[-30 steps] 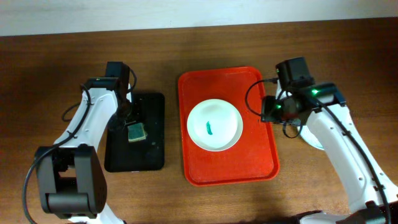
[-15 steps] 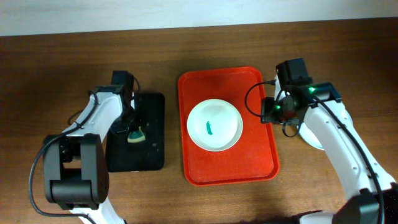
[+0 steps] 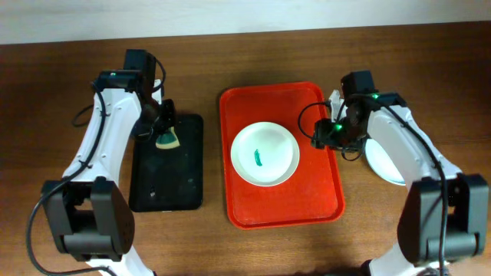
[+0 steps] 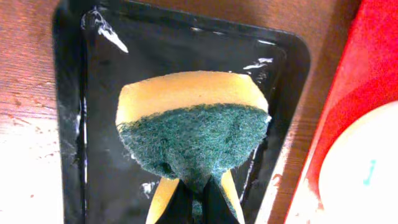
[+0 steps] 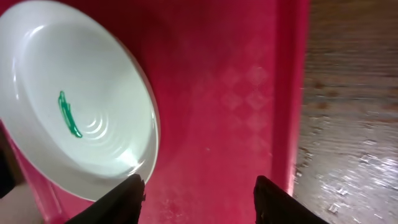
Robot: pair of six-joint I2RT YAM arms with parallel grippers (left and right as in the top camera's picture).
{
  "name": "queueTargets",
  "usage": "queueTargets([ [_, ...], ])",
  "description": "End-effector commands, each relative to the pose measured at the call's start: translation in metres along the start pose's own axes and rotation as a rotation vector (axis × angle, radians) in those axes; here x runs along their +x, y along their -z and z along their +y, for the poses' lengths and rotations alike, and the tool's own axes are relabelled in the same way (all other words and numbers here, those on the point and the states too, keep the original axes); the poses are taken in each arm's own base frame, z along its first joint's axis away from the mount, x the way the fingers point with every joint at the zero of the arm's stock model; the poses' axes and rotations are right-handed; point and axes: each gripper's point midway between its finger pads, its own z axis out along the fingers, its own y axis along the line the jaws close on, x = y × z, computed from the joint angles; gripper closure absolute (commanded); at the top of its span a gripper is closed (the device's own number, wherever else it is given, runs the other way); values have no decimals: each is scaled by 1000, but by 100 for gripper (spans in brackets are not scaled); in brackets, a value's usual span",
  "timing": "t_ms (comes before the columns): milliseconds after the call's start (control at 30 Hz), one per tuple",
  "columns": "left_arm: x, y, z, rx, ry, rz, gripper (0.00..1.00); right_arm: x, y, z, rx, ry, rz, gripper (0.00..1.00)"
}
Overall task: Clean dirty plates on tray and stack at the side
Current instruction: 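Grasp the sponge with the left gripper and lift it toward the white plate, then scrub the white plate with the sponge in the left gripper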
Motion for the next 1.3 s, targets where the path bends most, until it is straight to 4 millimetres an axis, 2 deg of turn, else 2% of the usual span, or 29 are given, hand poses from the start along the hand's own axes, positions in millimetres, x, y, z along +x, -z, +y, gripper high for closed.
queueTargets([
  [0, 0, 11, -13, -8, -62, -36, 100, 7, -15, 8, -77, 36, 58, 42],
  [100, 3, 11, -23, -10, -91, -35, 100, 6, -22, 6, -76, 34, 66, 42],
  [200, 6, 10, -41, 19, -127, -40, 100, 4, -29, 4, -73, 37, 71, 42],
  [333, 8, 12, -91, 191, -189, -58, 100, 4, -39, 7, -77, 49, 81, 49],
  [433, 11, 13, -129, 300, -211, -67, 100, 6, -51, 20, -79, 93, 93, 55],
  [500, 16, 10, -144, 310, -229, -67, 100, 7, -62, 23, -36, 116, 99, 60],
  [600, 25, 2, -167, 324, -251, -55, 100, 5, -76, 15, 100, 97, 86, 70],
  [667, 34, -6, -184, 333, -276, -40, 100, 2, -82, 15, 126, 87, 69, 81],
  [800, 58, -41, -212, 332, -246, 52, 100, -3, -83, 15, 130, 19, 46, 96],
  [967, 82, -90, -242, 391, -236, 171, 100, -3, -83, 14, 132, -55, 43, 96],
  [1033, 86, -108, -247, 396, -225, 196, 100, -2, -83, 15, 132, -53, 44, 96],
  [1100, 90, -126, -244, 376, -213, 224, 100, -1, -83, 15, 133, -54, 47, 96],
  [1167, 94, -138, -236, 343, -198, 252, 100, 0, -83, 14, 135, -56, 53, 96],
  [1267, 85, -143, -212, 222, -165, 222, 100, 2, -82, 13, 138, -58, 62, 96],
])
